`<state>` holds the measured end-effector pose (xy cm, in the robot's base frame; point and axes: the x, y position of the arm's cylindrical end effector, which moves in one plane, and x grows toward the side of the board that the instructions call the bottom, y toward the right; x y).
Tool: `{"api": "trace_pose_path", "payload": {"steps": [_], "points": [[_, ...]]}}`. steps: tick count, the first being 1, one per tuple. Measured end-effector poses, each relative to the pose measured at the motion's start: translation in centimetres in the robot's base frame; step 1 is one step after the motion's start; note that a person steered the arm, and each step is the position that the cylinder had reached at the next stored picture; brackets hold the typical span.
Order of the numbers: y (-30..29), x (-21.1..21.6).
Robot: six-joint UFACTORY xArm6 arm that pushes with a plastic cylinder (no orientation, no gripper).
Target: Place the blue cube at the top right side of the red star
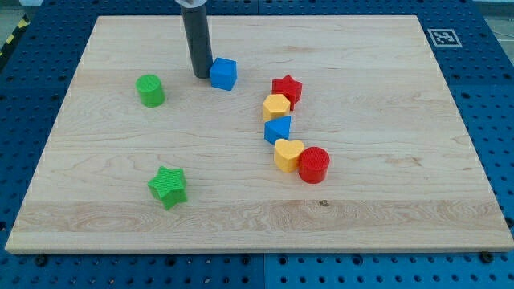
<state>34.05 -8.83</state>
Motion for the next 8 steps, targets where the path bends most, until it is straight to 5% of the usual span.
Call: {"api": "trace_pose_path", "payload": {"steps": [8], "points": [[6.6,0.2]]}}
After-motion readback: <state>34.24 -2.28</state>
